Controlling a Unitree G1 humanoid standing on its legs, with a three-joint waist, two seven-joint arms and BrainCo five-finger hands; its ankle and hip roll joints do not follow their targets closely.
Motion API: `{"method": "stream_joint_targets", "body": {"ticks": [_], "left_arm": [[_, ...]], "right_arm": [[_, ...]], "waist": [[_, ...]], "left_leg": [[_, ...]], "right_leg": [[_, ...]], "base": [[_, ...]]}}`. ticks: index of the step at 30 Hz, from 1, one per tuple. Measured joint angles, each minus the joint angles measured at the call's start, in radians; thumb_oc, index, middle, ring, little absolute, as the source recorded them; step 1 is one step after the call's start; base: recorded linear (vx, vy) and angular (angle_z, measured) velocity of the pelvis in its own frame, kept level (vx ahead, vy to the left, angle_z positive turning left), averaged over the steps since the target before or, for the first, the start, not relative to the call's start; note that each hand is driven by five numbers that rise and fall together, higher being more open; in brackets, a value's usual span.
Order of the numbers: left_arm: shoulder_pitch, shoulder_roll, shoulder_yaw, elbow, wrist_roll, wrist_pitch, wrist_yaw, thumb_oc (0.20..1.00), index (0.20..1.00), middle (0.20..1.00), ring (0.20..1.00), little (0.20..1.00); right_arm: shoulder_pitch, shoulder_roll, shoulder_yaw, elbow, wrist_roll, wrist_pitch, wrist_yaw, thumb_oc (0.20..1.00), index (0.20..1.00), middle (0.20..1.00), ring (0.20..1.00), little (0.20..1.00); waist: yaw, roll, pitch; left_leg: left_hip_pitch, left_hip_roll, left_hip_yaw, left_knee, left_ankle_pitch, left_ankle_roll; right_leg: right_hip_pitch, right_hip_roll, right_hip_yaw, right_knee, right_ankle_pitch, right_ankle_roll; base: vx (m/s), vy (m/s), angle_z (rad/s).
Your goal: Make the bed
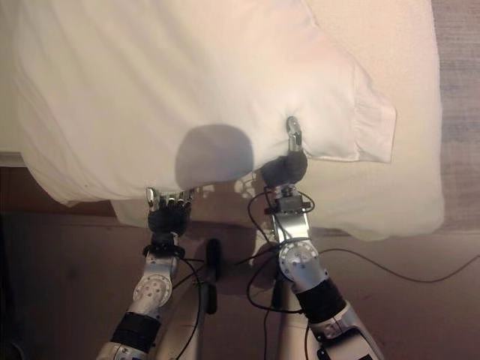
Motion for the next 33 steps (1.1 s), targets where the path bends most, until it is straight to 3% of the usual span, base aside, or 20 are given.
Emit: {"method": "stream_joint_targets", "body": {"ticks": [18, 26, 33], "left_arm": [[-0.103, 0.023, 0.053, 0.002, 0.000, -0.080, 0.033, 1.000, 1.000, 1.000, 1.000, 1.000], [-0.152, 0.121, 0.072, 0.003, 0.018, -0.094, 0.057, 1.000, 1.000, 1.000, 1.000, 1.000], [-0.143, 0.132, 0.121, 0.006, 0.023, -0.096, 0.087, 1.000, 1.000, 1.000, 1.000, 1.000]], "right_arm": [[-0.019, 0.023, -0.006, 0.083, 0.047, 0.014, 0.045, 0.200, 0.200, 0.200, 0.200, 0.200], [-0.041, 0.016, -0.031, 0.120, 0.049, 0.047, 0.082, 0.200, 0.200, 0.200, 0.200, 0.200], [-0.040, 0.012, -0.031, 0.125, 0.049, 0.073, 0.083, 0.200, 0.200, 0.200, 0.200, 0.200]], "waist": [[-0.018, -0.004, -0.001], [-0.016, -0.005, -0.002], [-0.016, -0.004, -0.002]], "left_leg": [[0.002, 0.001, 0.012, 0.025, -0.018, 0.007], [-0.016, 0.005, 0.022, 0.026, -0.020, 0.007], [-0.017, 0.008, 0.024, 0.028, -0.020, 0.007]], "right_leg": [[0.009, 0.001, 0.013, -0.006, 0.005, 0.008], [-0.013, 0.001, 0.015, -0.004, 0.006, 0.007], [-0.016, 0.000, 0.015, -0.001, 0.006, 0.007]], "base": [[0.00, -0.001, -0.02], [0.00, 0.000, -0.01], [0.00, 0.000, 0.00]]}}
